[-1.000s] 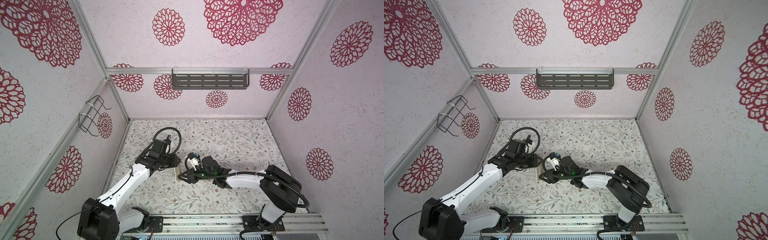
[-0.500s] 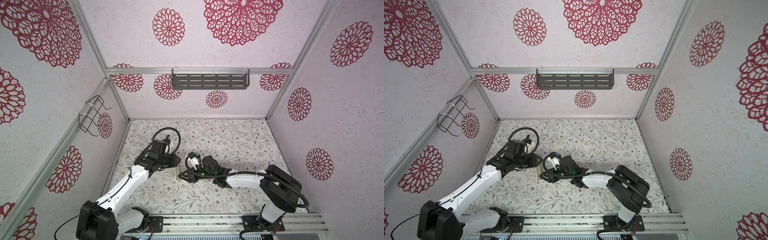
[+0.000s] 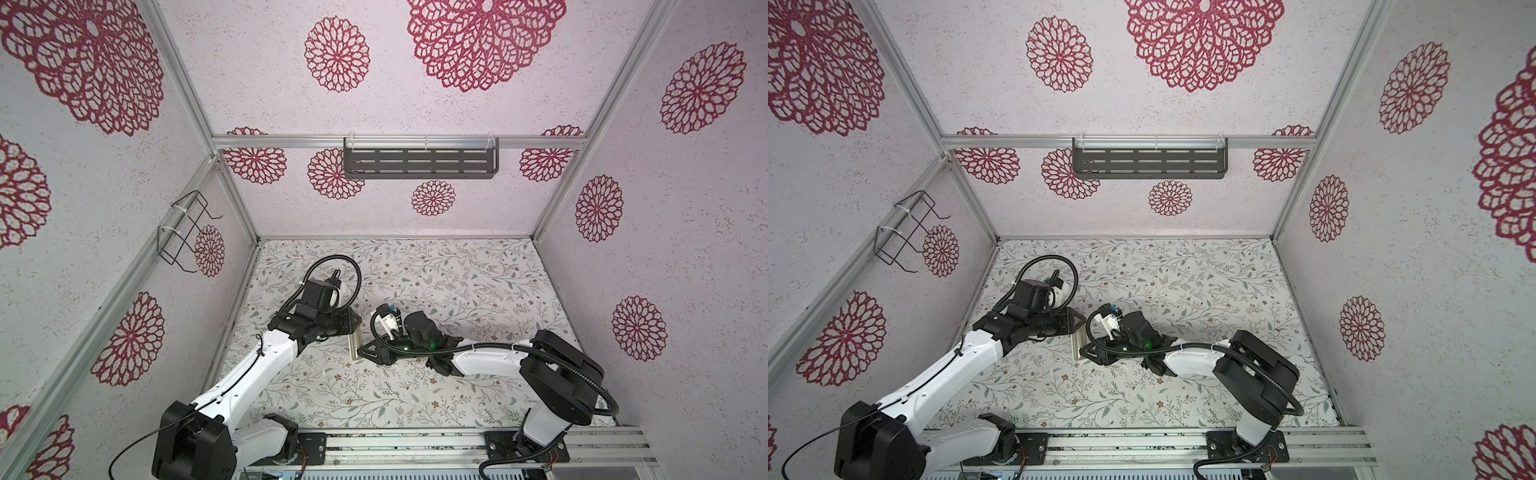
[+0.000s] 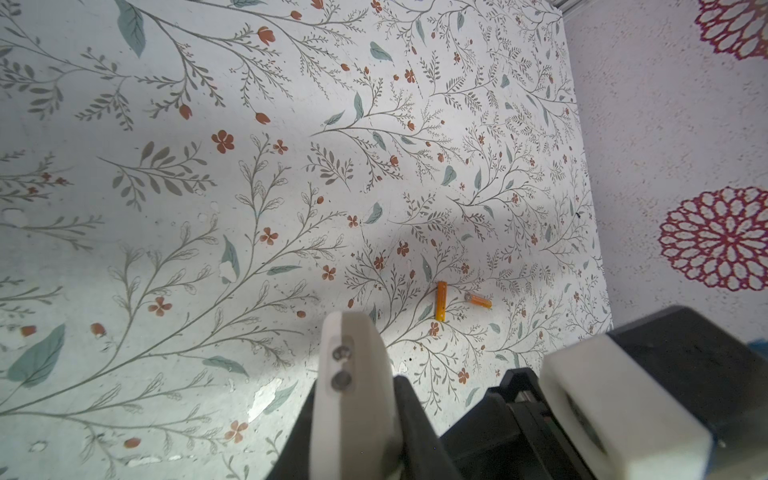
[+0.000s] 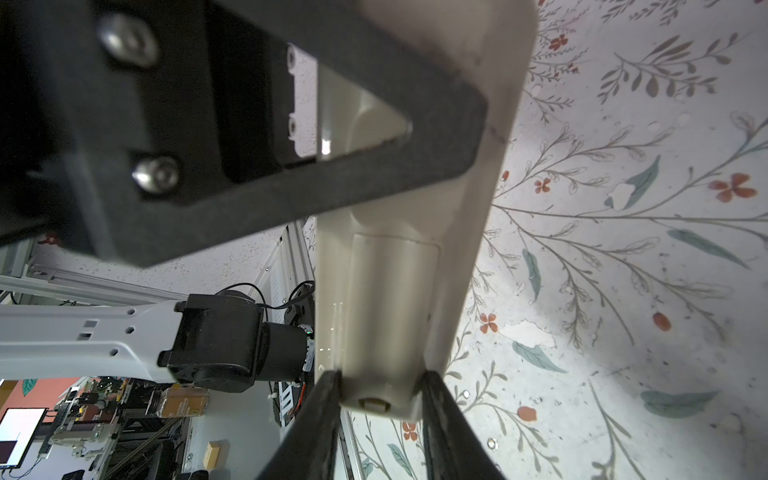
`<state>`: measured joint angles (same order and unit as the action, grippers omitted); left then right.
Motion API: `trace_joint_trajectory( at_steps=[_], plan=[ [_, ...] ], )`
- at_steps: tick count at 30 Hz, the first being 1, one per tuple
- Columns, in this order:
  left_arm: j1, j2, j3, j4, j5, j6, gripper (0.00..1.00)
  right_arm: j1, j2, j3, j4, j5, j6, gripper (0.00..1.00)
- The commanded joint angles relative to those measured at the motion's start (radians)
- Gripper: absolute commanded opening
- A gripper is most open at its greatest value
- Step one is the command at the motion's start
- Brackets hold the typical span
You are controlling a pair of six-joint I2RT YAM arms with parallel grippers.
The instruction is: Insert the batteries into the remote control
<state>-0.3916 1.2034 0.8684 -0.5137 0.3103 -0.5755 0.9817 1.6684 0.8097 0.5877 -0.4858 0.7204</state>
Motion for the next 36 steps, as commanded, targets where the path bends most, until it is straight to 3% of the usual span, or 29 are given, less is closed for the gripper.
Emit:
trace_joint_trajectory(
  at_steps=[1,36],
  plan=[
    [-0.007,-0.008,0.003,0.073,0.090,-0.026,0.00,0.006,-0.009,0.045,0.008,0.002,-0.038,0.35],
    [-0.010,0.001,0.003,0.069,0.084,-0.025,0.00,0.013,-0.027,0.058,-0.026,0.019,-0.065,0.30]
  ],
)
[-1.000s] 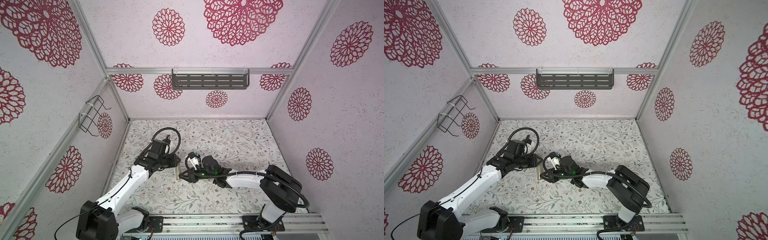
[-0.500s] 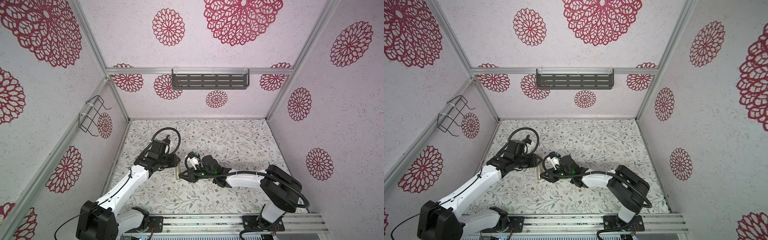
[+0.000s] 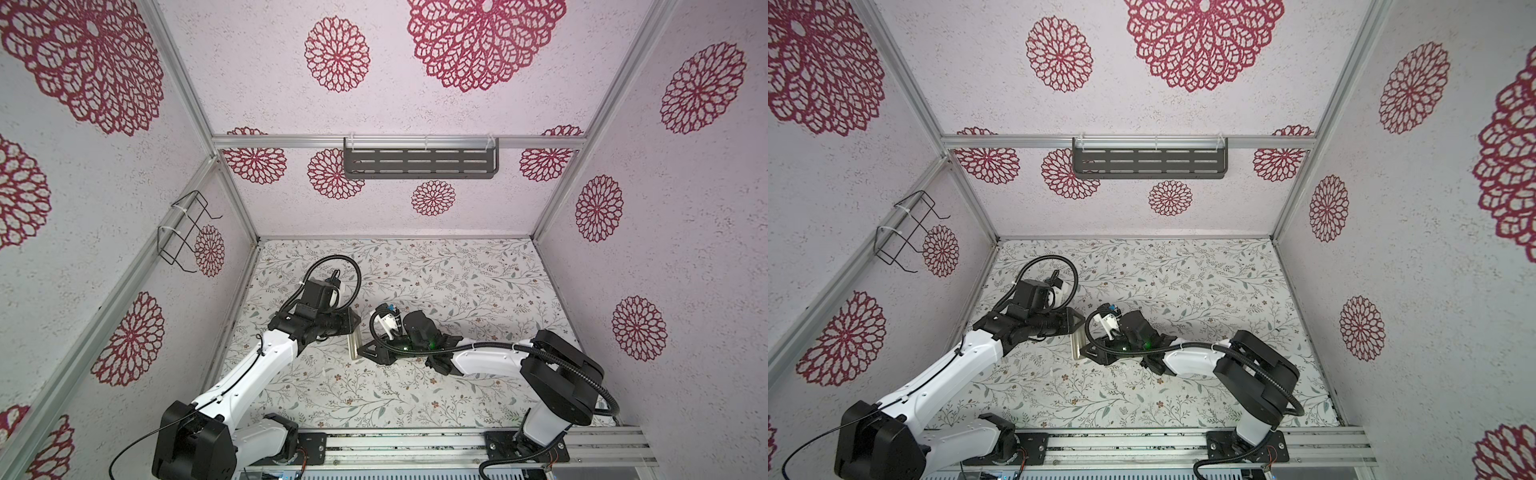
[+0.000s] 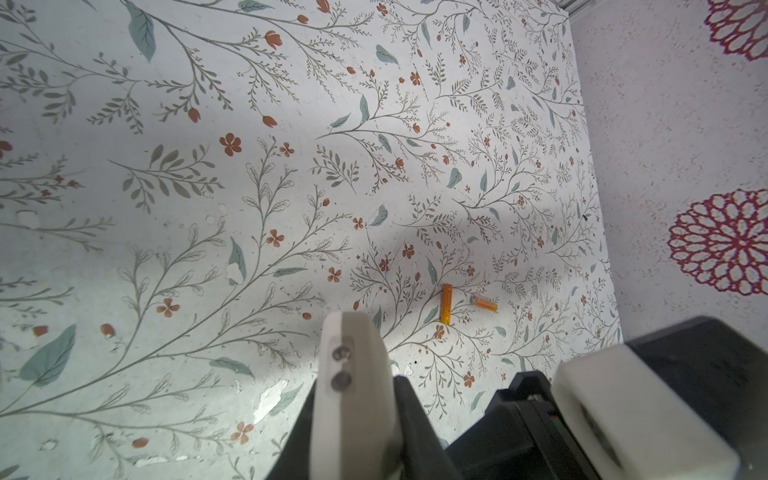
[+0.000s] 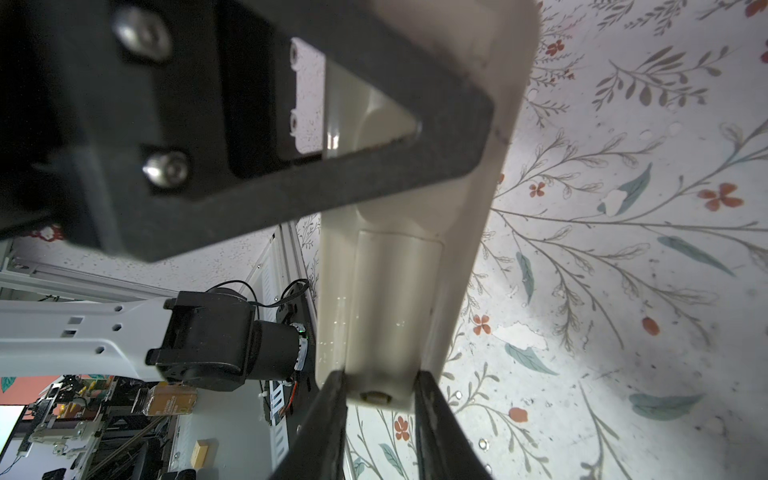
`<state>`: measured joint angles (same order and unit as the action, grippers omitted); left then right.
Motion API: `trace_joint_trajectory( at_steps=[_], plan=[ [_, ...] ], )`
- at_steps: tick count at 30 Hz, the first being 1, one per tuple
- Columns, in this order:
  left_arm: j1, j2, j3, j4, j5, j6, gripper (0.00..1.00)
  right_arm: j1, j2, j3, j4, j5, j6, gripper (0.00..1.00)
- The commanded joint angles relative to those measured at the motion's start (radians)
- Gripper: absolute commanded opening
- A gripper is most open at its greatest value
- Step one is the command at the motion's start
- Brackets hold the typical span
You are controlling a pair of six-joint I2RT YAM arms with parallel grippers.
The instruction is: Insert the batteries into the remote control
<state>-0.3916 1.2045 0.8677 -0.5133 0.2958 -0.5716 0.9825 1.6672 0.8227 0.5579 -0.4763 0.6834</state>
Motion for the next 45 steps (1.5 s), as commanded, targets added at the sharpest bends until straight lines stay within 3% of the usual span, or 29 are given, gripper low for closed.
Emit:
trace_joint_trajectory(
  at_steps=[1,45],
  plan=[
    [-0.010,-0.001,0.004,0.068,0.098,-0.030,0.00,0.012,-0.028,0.044,0.004,0.010,-0.028,0.30],
    [-0.009,0.011,0.011,0.053,0.086,-0.023,0.00,0.012,-0.105,0.033,-0.093,0.076,-0.098,0.24]
  ],
)
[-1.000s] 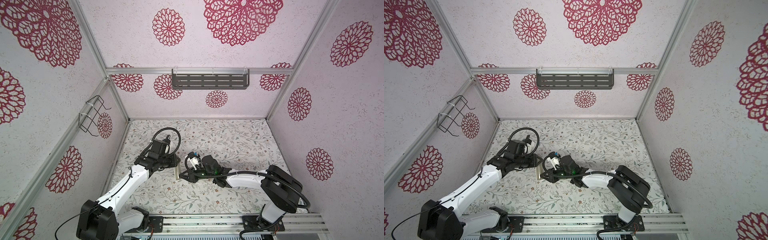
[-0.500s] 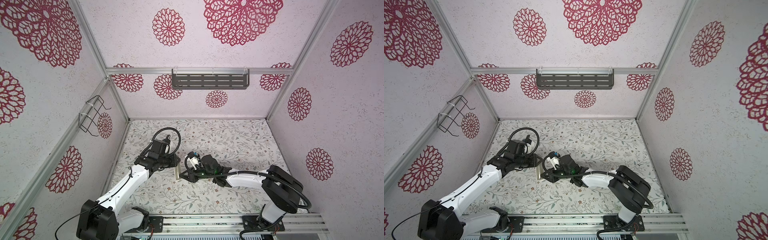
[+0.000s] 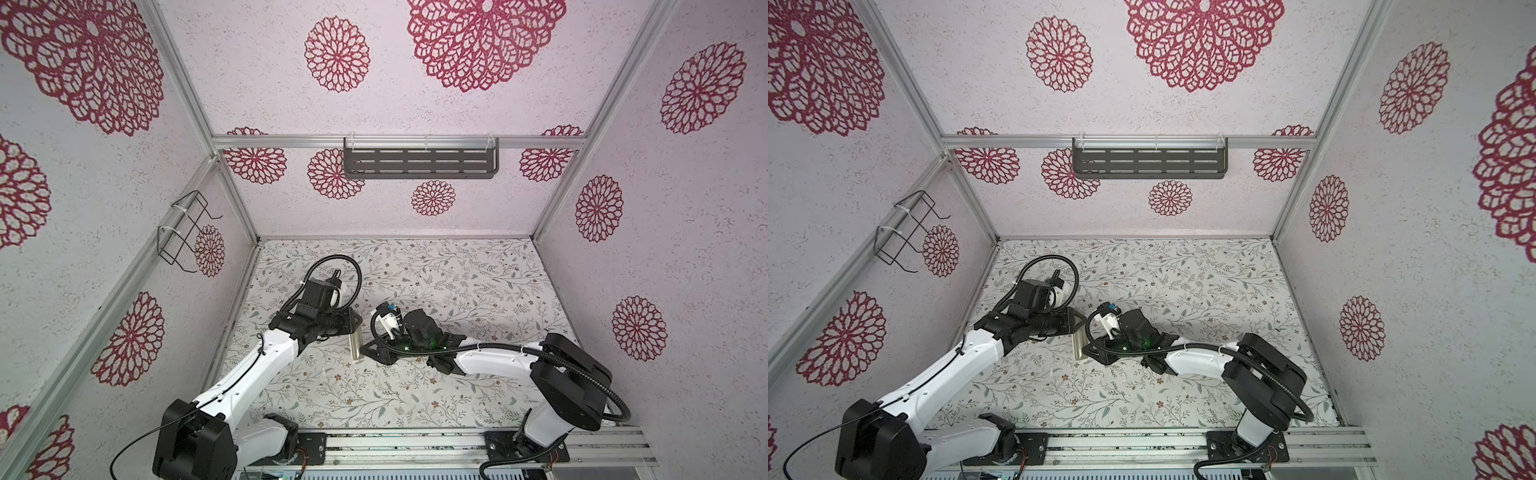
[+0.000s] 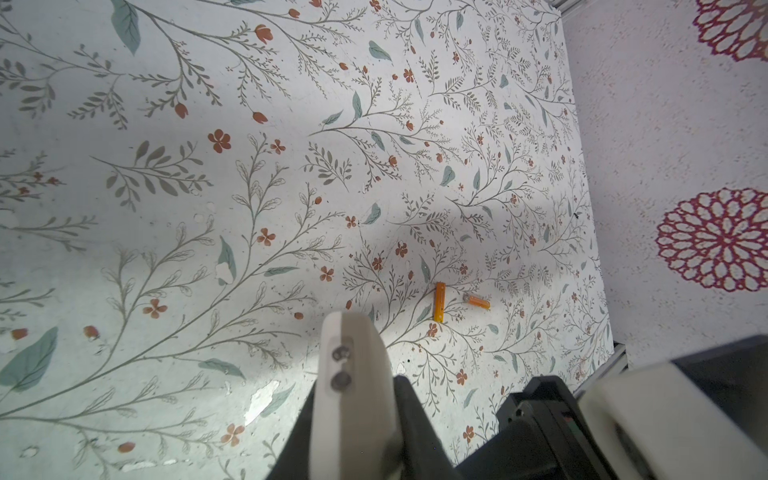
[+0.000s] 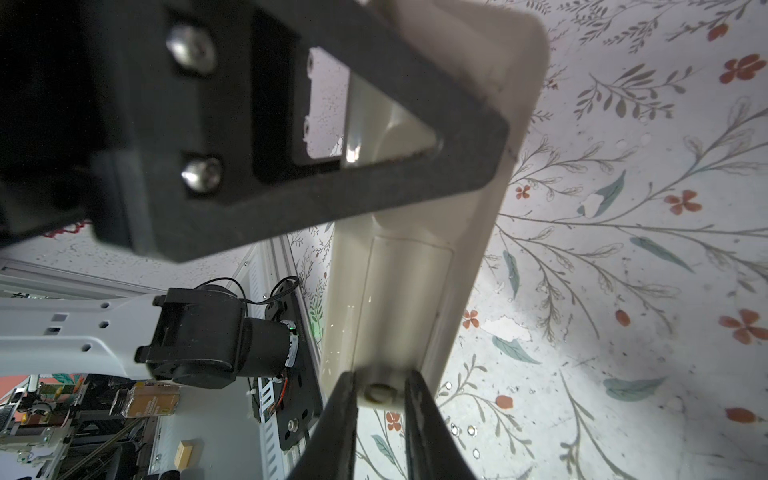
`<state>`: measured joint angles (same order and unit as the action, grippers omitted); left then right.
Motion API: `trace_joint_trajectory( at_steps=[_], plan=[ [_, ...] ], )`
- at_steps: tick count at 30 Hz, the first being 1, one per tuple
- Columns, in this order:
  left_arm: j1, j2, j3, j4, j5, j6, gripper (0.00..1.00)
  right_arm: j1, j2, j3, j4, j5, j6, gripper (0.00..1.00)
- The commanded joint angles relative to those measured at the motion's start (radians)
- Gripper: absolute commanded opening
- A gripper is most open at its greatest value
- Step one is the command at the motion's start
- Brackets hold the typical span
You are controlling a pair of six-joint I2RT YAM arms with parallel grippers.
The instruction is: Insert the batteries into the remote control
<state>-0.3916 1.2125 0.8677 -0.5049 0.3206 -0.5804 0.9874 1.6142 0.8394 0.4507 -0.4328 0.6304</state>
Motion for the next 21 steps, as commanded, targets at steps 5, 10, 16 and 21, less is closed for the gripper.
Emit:
trace_joint_trajectory(
  at_steps=[5,10,16,21],
  plan=[
    [-0.007,0.004,0.010,0.043,0.083,-0.010,0.00,0.022,-0.119,-0.002,-0.094,0.141,-0.183,0.28],
    [-0.006,0.015,-0.004,0.061,0.165,-0.013,0.00,0.095,-0.238,-0.004,-0.258,0.343,-0.450,0.39],
    [-0.006,0.033,-0.014,0.073,0.255,-0.010,0.00,0.152,-0.333,-0.018,-0.353,0.491,-0.655,0.42],
    [-0.008,0.038,-0.024,0.091,0.335,-0.010,0.00,0.163,-0.410,-0.073,-0.343,0.510,-0.760,0.42]
  ],
)
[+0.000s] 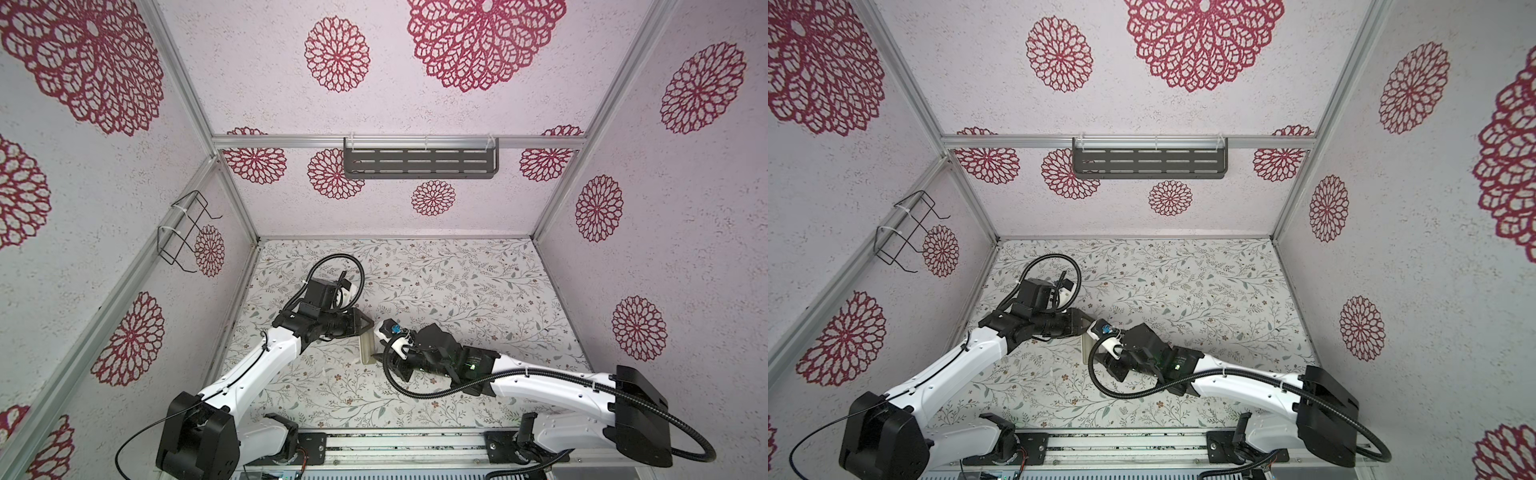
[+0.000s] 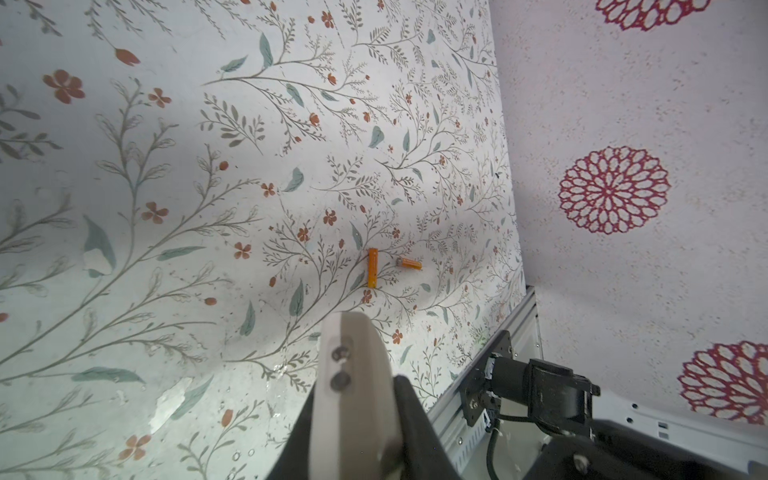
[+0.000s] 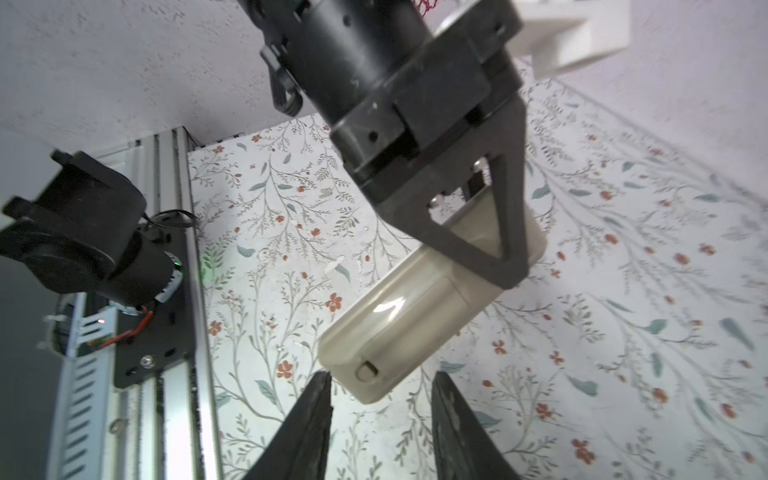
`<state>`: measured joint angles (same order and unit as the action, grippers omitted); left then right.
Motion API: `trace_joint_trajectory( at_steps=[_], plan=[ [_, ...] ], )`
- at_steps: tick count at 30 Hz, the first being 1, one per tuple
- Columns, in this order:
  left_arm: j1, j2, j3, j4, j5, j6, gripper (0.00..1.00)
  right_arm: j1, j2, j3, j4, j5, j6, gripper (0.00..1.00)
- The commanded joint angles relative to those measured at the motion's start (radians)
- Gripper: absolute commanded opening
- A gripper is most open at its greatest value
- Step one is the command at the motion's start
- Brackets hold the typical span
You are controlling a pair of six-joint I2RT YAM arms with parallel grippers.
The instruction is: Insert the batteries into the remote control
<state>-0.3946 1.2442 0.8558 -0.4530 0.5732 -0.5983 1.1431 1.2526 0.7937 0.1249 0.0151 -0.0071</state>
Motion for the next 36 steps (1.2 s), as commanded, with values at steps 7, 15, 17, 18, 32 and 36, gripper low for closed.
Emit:
trace_joint_trajectory(
  at_steps=[7,15,17,18,32,36],
  plan=[
    [-0.012,0.020,-0.026,0.072,0.192,0.002,0.00,0.018,-0.058,-0.059,-0.007,0.007,-0.257,0.39],
    [-0.030,0.035,-0.029,0.088,0.236,-0.003,0.00,0.034,-0.046,-0.051,0.015,-0.035,-0.343,0.34],
    [-0.030,0.037,-0.031,0.094,0.243,-0.007,0.00,0.042,-0.039,-0.047,0.015,-0.027,-0.359,0.34],
    [-0.030,0.038,-0.031,0.098,0.247,-0.009,0.00,0.045,-0.032,-0.044,0.011,-0.016,-0.369,0.34],
    [-0.038,0.059,-0.038,0.136,0.299,-0.029,0.00,0.056,-0.051,-0.065,0.067,0.059,-0.411,0.31],
    [-0.041,0.064,-0.038,0.145,0.313,-0.032,0.00,0.055,-0.060,-0.068,0.060,0.067,-0.423,0.31]
  ],
)
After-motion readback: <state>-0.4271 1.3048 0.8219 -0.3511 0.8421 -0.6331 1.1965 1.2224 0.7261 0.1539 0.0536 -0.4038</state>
